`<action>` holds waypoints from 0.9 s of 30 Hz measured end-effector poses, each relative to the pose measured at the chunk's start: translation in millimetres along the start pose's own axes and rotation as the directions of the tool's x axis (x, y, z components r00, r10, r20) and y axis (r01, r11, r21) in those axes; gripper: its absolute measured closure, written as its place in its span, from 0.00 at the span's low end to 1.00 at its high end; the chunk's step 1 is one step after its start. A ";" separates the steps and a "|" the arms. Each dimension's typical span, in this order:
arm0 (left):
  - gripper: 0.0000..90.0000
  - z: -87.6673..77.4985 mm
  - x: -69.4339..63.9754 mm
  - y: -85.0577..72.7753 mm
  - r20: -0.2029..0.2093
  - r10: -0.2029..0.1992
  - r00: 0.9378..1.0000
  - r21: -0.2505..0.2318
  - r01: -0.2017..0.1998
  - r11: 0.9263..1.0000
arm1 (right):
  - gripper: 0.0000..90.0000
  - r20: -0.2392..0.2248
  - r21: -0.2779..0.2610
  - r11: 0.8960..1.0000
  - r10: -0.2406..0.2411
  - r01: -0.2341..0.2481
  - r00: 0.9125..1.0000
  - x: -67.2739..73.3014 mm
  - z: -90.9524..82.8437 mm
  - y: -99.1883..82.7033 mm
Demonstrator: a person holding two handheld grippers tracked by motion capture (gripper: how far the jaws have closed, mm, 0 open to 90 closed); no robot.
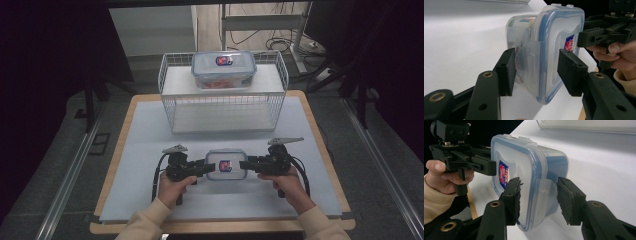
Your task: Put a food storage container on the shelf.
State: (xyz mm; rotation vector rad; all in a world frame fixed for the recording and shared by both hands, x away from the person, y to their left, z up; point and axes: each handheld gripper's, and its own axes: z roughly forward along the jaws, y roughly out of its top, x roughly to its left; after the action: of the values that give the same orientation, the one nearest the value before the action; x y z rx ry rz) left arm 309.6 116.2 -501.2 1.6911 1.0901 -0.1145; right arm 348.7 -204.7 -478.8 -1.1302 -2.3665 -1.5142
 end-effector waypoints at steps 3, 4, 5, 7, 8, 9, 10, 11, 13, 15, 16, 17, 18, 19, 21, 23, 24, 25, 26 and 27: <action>0.56 -0.5 -1.0 4.5 -0.002 0.012 1.000 0.003 -0.012 1.000 | 0.60 -0.001 -0.007 1.000 0.001 -0.001 1.000 -0.2 -0.9 1.3; 0.56 -0.6 -1.1 5.6 -0.003 0.013 1.000 0.003 -0.013 1.000 | 0.60 -0.002 -0.010 1.000 0.004 -0.004 1.000 -0.2 -1.0 1.9; 0.56 -0.6 -1.1 5.6 -0.003 0.013 1.000 0.003 -0.013 1.000 | 0.60 -0.002 -0.010 1.000 0.004 -0.004 1.000 -0.2 -1.0 1.9; 0.56 -1.9 -1.6 10.6 -0.001 0.017 1.000 -0.003 -0.017 1.000 | 0.60 0.002 -0.011 1.000 -0.002 0.002 1.000 0.6 -2.4 5.6; 0.56 -2.5 -1.8 12.5 0.003 0.018 1.000 -0.005 -0.018 1.000 | 0.60 0.003 -0.015 1.000 -0.004 0.004 1.000 1.3 -3.1 8.0; 0.56 -3.2 -2.2 14.0 0.002 0.020 1.000 -0.007 -0.020 1.000 | 0.60 0.005 -0.016 1.000 -0.009 0.009 1.000 2.1 -3.7 10.2; 0.56 -4.3 -2.6 16.2 0.001 0.026 1.000 -0.011 -0.026 1.000 | 0.60 0.006 -0.018 1.000 -0.011 0.011 1.000 2.9 -4.2 11.9; 0.56 -5.9 -3.7 19.2 0.000 0.031 1.000 -0.013 -0.031 0.999 | 0.60 0.007 -0.020 1.000 -0.015 0.016 1.000 3.6 -5.0 14.3; 0.56 -8.3 -5.5 23.7 -0.003 0.036 0.999 -0.017 -0.036 0.999 | 0.60 0.006 -0.026 0.999 -0.020 0.020 1.000 5.2 -6.0 18.8; 0.56 -10.3 -6.7 28.1 -0.005 0.043 0.999 -0.021 -0.043 0.999 | 0.60 0.005 -0.031 0.999 -0.026 0.026 1.000 6.6 -7.1 23.3; 0.56 -10.9 -7.2 29.8 -0.005 0.044 0.999 -0.023 -0.044 0.999 | 0.60 0.004 -0.035 0.999 -0.029 0.030 1.000 7.3 -7.8 26.0; 0.56 -10.9 -7.2 29.8 -0.005 0.044 0.999 -0.023 -0.044 0.999 | 0.60 0.005 -0.038 0.999 -0.033 0.033 0.999 7.6 -8.3 27.6; 0.56 -12.5 -8.5 34.9 -0.004 0.049 0.999 -0.027 -0.049 0.998 | 0.60 0.006 -0.041 0.999 -0.033 0.034 0.999 8.4 -9.3 30.4; 0.56 -12.9 -9.2 37.1 -0.003 0.047 0.999 -0.030 -0.047 0.998 | 0.60 0.007 -0.043 0.998 -0.038 0.038 0.999 9.1 -10.2 32.6; 0.56 -14.0 -10.0 41.6 -0.001 0.055 0.998 -0.031 -0.055 0.998 | 0.60 0.010 -0.049 0.998 -0.046 0.047 0.999 10.2 -12.0 37.0; 0.56 -15.4 -11.9 47.6 -0.002 0.062 0.998 -0.035 -0.062 0.997 | 0.60 0.014 -0.052 0.997 -0.048 0.048 0.999 11.3 -13.8 41.0; 0.56 -16.1 -12.5 49.8 -0.003 0.066 0.998 -0.035 -0.066 0.997 | 0.60 0.014 -0.057 0.997 -0.054 0.054 0.998 11.9 -14.9 43.9; 0.56 -16.1 -12.5 49.8 -0.003 0.066 0.998 -0.035 -0.066 0.997 | 0.60 0.014 -0.057 0.997 -0.054 0.054 0.998 11.9 -14.9 43.9; 0.56 -17.7 -14.5 55.7 -0.004 0.075 0.997 -0.041 -0.075 0.996 | 0.60 0.016 -0.064 0.996 -0.055 0.056 0.998 13.2 -17.3 48.8; 0.56 -18.4 -15.6 58.9 -0.004 0.079 0.997 -0.043 -0.079 0.996 | 0.60 0.016 -0.068 0.996 -0.060 0.061 0.998 13.5 -18.2 50.6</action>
State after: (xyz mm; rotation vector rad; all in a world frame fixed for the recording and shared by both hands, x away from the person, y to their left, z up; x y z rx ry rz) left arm 334.1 120.9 -442.7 1.6937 1.0186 -0.0388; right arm 366.2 -201.2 -426.3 -1.0964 -2.3956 -1.6242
